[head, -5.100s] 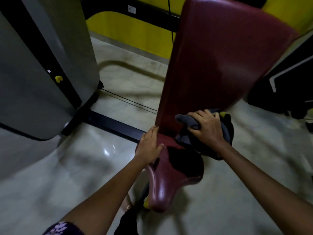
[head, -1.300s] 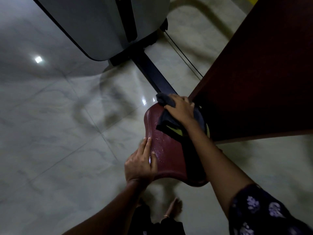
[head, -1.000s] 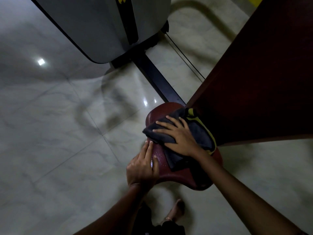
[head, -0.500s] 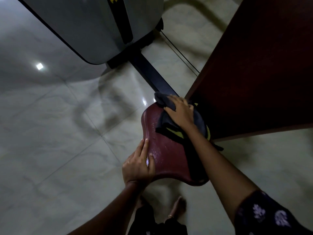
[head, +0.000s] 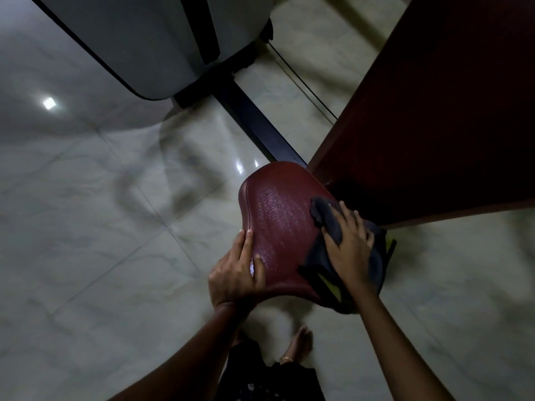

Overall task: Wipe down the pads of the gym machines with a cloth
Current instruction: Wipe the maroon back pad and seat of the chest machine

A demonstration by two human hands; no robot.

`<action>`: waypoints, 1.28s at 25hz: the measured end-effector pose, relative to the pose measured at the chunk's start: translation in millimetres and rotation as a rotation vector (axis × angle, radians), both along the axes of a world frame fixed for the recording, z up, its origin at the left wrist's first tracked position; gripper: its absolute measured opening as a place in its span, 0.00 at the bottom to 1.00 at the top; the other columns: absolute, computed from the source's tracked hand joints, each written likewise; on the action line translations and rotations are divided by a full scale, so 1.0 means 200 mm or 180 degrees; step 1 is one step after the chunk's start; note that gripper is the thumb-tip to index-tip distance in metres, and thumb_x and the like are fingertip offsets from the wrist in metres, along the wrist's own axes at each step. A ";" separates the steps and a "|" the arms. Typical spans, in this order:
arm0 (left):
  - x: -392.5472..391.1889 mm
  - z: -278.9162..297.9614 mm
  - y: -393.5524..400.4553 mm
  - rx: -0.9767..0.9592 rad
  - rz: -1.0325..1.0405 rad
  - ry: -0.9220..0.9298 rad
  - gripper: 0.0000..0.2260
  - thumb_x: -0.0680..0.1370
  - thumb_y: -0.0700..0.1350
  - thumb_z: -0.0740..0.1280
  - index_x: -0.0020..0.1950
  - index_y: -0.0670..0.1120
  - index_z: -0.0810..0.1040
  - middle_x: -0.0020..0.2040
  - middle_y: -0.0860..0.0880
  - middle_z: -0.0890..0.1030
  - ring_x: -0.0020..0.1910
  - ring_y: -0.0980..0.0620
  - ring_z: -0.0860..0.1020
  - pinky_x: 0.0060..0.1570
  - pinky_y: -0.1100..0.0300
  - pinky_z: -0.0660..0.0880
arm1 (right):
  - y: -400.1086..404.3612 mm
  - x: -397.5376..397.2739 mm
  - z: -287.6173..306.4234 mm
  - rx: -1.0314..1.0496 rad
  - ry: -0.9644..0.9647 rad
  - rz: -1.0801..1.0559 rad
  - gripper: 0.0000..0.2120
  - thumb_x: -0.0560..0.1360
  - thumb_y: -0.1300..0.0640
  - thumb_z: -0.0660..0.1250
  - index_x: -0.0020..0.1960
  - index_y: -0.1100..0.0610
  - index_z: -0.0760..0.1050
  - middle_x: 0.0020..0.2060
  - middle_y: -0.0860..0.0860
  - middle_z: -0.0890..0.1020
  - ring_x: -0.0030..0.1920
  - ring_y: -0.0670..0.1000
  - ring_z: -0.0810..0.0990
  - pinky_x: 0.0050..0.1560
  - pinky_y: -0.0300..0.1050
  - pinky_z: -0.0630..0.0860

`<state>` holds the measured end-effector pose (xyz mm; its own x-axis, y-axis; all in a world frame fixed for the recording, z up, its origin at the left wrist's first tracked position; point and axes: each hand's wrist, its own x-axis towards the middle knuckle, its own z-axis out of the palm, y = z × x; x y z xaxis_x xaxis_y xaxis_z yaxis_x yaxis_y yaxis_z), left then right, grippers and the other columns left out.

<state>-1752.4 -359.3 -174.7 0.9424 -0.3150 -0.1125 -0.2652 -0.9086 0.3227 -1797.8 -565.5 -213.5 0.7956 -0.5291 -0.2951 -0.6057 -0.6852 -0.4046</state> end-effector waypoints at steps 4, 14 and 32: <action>-0.01 0.01 0.00 0.0005 -0.0011 -0.0045 0.23 0.72 0.51 0.56 0.62 0.44 0.79 0.59 0.46 0.81 0.38 0.47 0.83 0.31 0.61 0.75 | -0.01 0.38 0.00 0.0112 0.0087 -0.0053 0.25 0.79 0.46 0.59 0.74 0.46 0.59 0.75 0.45 0.58 0.74 0.55 0.57 0.70 0.61 0.52; -0.01 0.00 0.00 -0.0014 0.0022 0.0001 0.24 0.72 0.51 0.55 0.64 0.45 0.78 0.59 0.47 0.81 0.38 0.46 0.83 0.32 0.59 0.76 | -0.01 -0.16 -0.02 -0.0053 -0.0725 0.1314 0.25 0.75 0.44 0.55 0.71 0.43 0.62 0.72 0.45 0.66 0.73 0.51 0.59 0.69 0.59 0.55; 0.00 -0.01 0.01 0.0000 -0.0026 -0.0071 0.24 0.73 0.51 0.55 0.63 0.45 0.79 0.59 0.47 0.81 0.39 0.47 0.83 0.32 0.60 0.75 | 0.02 0.47 -0.02 0.0282 -0.0434 0.0837 0.24 0.76 0.43 0.59 0.71 0.45 0.65 0.73 0.45 0.64 0.74 0.54 0.57 0.70 0.58 0.50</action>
<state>-1753.0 -357.1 -176.2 0.9421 -0.3227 -0.0915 -0.2797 -0.9064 0.3166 -1704.0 -560.9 -218.0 0.9373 -0.2767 -0.2121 -0.3483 -0.7697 -0.5350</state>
